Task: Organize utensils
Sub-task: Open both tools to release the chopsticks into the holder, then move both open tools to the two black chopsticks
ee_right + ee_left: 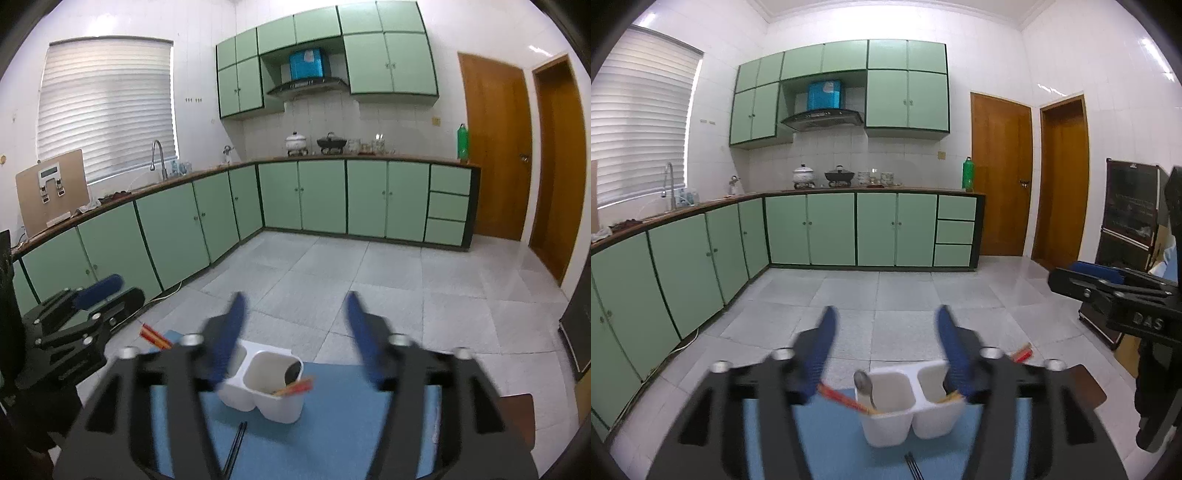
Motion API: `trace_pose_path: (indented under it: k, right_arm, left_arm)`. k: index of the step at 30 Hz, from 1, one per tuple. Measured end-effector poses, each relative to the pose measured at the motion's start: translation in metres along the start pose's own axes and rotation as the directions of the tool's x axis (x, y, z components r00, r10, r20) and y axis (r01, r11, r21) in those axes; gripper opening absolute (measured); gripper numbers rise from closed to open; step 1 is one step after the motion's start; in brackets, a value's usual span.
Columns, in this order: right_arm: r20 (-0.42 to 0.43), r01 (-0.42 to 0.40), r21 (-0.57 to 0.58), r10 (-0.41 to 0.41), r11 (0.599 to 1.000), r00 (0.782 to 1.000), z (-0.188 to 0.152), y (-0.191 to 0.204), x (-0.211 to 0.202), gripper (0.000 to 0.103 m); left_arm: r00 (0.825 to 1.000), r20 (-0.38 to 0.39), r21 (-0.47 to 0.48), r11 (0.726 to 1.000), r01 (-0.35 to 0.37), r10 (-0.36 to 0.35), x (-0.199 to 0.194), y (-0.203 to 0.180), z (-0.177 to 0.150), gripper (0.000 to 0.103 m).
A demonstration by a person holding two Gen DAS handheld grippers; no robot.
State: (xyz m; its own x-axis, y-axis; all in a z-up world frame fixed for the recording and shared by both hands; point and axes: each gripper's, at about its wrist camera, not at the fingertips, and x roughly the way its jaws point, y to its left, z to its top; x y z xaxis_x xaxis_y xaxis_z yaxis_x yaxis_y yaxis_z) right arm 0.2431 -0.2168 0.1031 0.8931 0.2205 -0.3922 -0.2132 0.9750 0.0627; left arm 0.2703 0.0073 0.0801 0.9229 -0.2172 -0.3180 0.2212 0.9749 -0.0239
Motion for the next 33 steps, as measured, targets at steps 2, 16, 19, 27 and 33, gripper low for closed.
trace_pose_path:
  k: [2, 16, 19, 27, 33]
  right_arm:
    - [0.006, 0.002, -0.005, -0.002, 1.0, 1.0, -0.012, 0.001, -0.012, 0.081]
    - [-0.107, 0.019, 0.049, -0.014, 0.999, 0.994, -0.137, 0.013, -0.058, 0.089]
    - [-0.161, 0.013, 0.071, -0.002, 0.997, 0.987, -0.164, 0.019, -0.055, 0.089]
    - [-0.288, -0.006, 0.067, 0.025, 0.998, 0.957, -0.219, 0.045, -0.044, 0.089]
    - [-0.366, -0.012, 0.074, 0.038, 0.997, 0.93, -0.25, 0.056, -0.033, 0.089]
  left_arm:
    - [1.0, 0.001, -0.012, 1.0, 0.011, -0.011, -0.013, 0.001, -0.01, 0.067]
    - [0.982, -0.176, -0.033, 0.997, -0.071, 0.064, -0.059, 0.004, -0.129, 0.072]
    - [0.973, -0.22, -0.042, 0.996, -0.08, 0.069, -0.061, 0.005, -0.149, 0.072]
    - [0.937, -0.336, -0.021, 0.994, -0.104, 0.091, -0.057, 0.008, -0.203, 0.072]
    - [0.913, -0.397, -0.017, 0.994, -0.108, 0.092, -0.054, 0.009, -0.227, 0.072]
